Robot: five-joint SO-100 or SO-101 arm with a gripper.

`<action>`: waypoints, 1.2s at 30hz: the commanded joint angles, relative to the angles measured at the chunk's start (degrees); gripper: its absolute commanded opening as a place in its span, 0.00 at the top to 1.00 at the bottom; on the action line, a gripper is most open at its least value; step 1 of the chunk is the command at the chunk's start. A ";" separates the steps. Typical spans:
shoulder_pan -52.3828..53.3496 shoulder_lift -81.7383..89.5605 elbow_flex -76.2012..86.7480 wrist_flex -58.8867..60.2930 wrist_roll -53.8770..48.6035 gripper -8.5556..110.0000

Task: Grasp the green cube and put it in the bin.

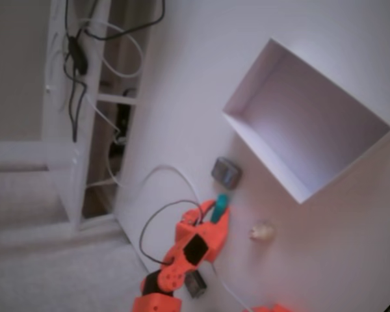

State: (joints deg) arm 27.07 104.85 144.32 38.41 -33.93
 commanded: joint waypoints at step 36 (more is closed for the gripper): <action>7.03 22.06 -4.75 -10.02 3.60 1.00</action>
State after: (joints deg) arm 30.59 124.72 142.29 33.49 -30.67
